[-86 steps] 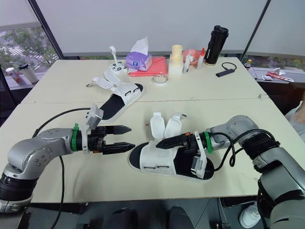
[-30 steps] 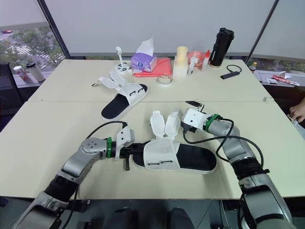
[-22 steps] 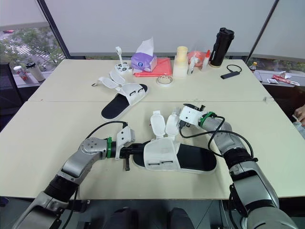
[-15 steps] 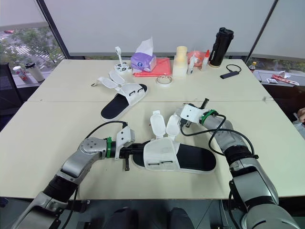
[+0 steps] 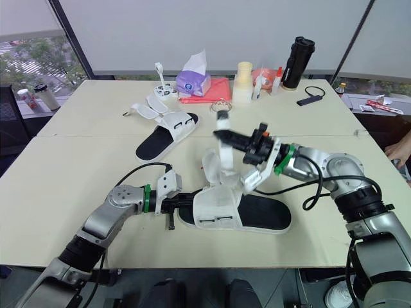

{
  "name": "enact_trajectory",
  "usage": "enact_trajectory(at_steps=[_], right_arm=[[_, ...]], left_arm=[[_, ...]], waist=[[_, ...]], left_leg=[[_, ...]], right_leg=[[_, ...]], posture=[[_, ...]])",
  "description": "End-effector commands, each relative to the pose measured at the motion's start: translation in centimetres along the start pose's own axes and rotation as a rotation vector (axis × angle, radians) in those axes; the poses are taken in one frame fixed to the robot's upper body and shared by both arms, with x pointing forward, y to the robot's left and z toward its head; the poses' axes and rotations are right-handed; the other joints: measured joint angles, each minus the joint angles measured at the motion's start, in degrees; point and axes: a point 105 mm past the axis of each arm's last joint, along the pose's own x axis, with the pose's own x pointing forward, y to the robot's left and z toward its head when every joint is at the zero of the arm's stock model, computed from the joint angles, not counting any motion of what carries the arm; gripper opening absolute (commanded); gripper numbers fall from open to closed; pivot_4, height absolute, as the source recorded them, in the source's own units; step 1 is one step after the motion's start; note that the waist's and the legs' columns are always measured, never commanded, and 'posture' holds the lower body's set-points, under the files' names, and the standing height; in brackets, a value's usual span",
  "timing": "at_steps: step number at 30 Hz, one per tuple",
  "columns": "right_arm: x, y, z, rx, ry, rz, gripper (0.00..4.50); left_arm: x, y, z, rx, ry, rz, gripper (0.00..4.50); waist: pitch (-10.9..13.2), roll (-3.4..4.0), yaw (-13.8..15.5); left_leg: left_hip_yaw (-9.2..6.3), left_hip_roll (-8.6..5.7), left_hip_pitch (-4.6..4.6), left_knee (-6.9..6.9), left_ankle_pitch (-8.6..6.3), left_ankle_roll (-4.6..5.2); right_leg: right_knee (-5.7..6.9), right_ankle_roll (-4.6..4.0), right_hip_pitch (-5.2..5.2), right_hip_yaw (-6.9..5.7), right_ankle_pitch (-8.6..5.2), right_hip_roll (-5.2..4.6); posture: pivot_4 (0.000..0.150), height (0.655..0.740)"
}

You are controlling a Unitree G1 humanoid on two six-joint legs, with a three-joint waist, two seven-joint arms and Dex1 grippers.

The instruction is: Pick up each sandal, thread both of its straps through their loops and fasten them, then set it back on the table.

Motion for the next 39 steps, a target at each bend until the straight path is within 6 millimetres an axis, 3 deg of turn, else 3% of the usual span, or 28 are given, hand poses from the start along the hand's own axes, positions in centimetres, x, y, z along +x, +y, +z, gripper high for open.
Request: enact_trajectory(at_steps=[1,7,8,10,17,21,26,28,32,34,35,37,39], right_arm=[[-0.4,-0.8,1.5,-0.055,-0.062,-0.011,0.05],[-1.0,-0.6,2.2,-0.023,-0.04,-0.008,0.05],[-1.1,-0.6,2.2,-0.006,-0.032,-0.008,0.48],[-1.1,-1.1,2.4,-0.008,-0.032,-0.021,0.94],[-1.9,-3.3,5.3,-0.027,-0.098,-0.083,4.41],[-3.0,-4.7,7.8,0.023,-0.131,-0.109,4.46],[-3.8,-4.6,9.2,0.084,-0.101,-0.066,4.46],[-3.9,-4.8,8.5,0.099,-0.045,-0.068,4.46],[-4.6,-4.5,4.5,0.249,0.205,-0.091,4.46],[-5.8,-3.3,0.7,0.628,0.512,-0.148,4.46],[-6.3,-2.0,0.0,0.866,0.603,-0.149,4.46],[-6.5,-0.7,0.5,1.202,0.642,-0.113,4.46],[-6.3,-0.6,2.2,1.484,0.615,-0.051,4.46]], left_arm=[[0.1,-0.2,0.0,-0.005,0.009,-0.025,0.0],[0.1,0.1,0.1,-0.015,0.009,-0.023,0.0],[0.1,0.0,0.1,-0.019,0.009,-0.024,0.0],[0.1,0.0,0.1,-0.027,0.008,-0.029,0.0],[0.1,0.4,0.1,-0.04,0.007,-0.024,0.0],[0.0,0.6,-0.1,-0.048,0.01,-0.024,0.0],[0.3,0.7,-0.3,-0.056,0.01,-0.028,0.0],[0.4,0.7,-0.3,-0.057,0.01,-0.032,0.0],[0.3,0.7,-0.4,-0.057,0.008,-0.032,0.0],[0.1,0.7,-0.3,-0.056,0.006,-0.032,0.0],[0.0,0.7,-0.1,-0.055,0.005,-0.033,0.0],[-0.3,0.6,0.1,-0.054,0.002,-0.036,0.0],[-1.0,0.3,0.3,-0.048,0.006,-0.051,0.0]], waist=[[0.0,0.0,0.03],[0.0,0.0,-0.13],[0.0,0.0,-0.13],[0.0,0.0,-0.11],[0.0,-0.01,0.02],[0.0,-0.01,0.04],[-0.01,-0.02,-0.06],[-0.01,-0.02,-0.06],[-0.01,-0.02,-0.03],[0.0,-0.06,-0.02],[0.0,-0.05,-0.02],[0.0,-0.06,0.02],[0.0,-0.04,0.07]], left_leg=[[0.01,0.0,0.0,0.01,0.0,0.0],[0.0,0.01,0.02,0.0,0.0,0.0],[0.0,0.01,0.02,0.01,0.0,0.01],[0.0,0.01,0.02,0.01,0.0,0.01],[-0.03,0.01,0.02,0.02,-0.01,0.01],[-0.03,0.01,0.03,0.02,-0.01,0.01],[-0.04,0.01,0.09,0.06,-0.01,0.02],[-0.04,0.01,0.14,0.07,-0.01,0.02],[-0.04,0.01,0.17,0.17,-0.02,0.03],[-0.04,0.01,0.18,0.2,-0.03,0.06],[-0.08,0.04,0.18,0.2,-0.03,0.06],[-0.16,0.09,0.21,0.21,-0.05,0.09],[-0.27,0.15,0.21,0.22,-0.09,0.15]], right_leg=[[0.0,0.0,0.01,0.0,0.0,-0.01],[0.01,-0.01,0.02,0.0,0.0,0.03],[0.01,-0.01,0.03,0.0,0.0,0.02],[0.0,-0.01,0.04,0.01,0.0,0.01],[-0.01,0.0,0.05,-0.01,0.0,0.0],[-0.01,-0.01,0.09,-0.03,0.0,0.01],[-0.01,0.0,0.18,-0.01,0.0,0.03],[-0.01,-0.01,0.26,-0.03,0.0,0.04],[-0.03,-0.01,0.4,-0.1,-0.01,0.05],[-0.04,-0.01,0.46,-0.16,-0.01,0.04],[-0.06,-0.01,0.48,-0.2,-0.01,0.05],[-0.06,-0.01,0.56,-0.22,-0.01,0.02],[-0.08,-0.01,0.59,-0.26,-0.01,-0.02]], posture=[[0.15,0.74],[0.15,0.74],[0.15,0.74],[0.15,0.74],[0.15,0.74],[0.15,0.74],[0.15,0.74],[0.15,0.74],[0.15,0.74],[0.15,0.74],[0.15,0.74],[0.15,0.74],[0.15,0.74]])
